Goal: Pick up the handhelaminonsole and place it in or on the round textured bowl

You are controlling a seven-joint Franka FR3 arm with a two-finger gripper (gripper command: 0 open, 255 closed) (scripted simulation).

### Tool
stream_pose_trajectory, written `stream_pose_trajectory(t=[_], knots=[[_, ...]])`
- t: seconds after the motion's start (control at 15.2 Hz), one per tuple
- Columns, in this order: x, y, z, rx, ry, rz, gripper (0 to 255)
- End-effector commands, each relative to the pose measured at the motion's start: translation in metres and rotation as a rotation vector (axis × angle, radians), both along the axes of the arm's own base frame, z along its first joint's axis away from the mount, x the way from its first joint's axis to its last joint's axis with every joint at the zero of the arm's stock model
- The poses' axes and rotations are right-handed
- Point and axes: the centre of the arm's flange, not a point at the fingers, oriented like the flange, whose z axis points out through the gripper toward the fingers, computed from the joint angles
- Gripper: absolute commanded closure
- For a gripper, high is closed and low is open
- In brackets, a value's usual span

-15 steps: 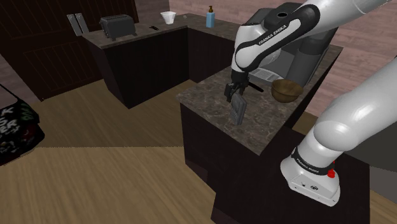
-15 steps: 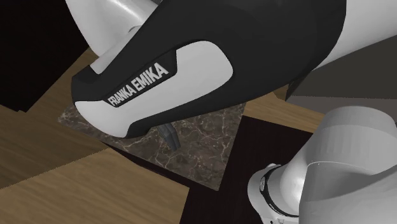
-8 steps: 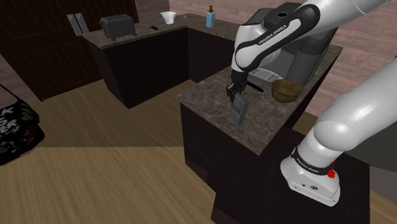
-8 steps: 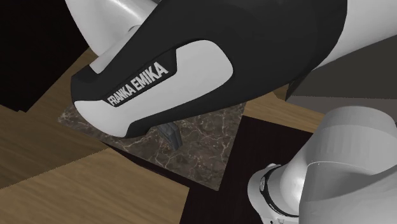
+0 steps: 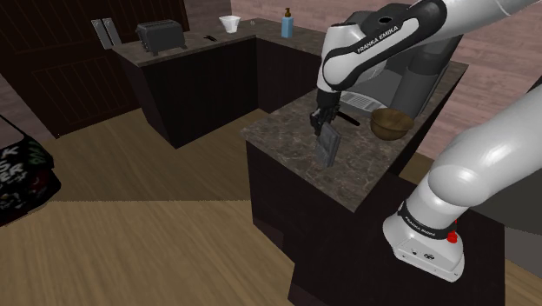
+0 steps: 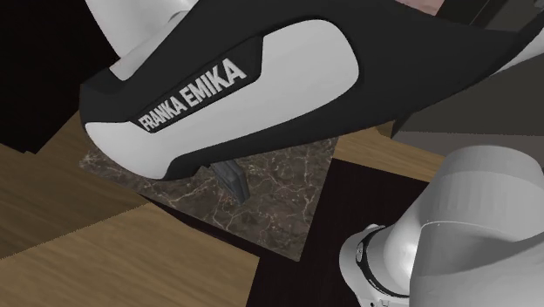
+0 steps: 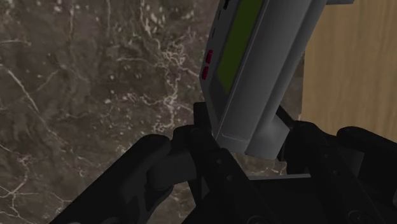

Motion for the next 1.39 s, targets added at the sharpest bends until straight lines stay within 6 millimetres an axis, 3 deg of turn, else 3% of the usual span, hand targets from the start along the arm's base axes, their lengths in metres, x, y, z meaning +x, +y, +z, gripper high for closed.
stream_pose_trajectory(t=[0.0, 1.32], knots=[[0.0, 0.0, 0.011, 0.0, 0.0, 0.0, 255], [0.0, 0.0, 0.116, 0.0, 0.0, 0.0, 255]])
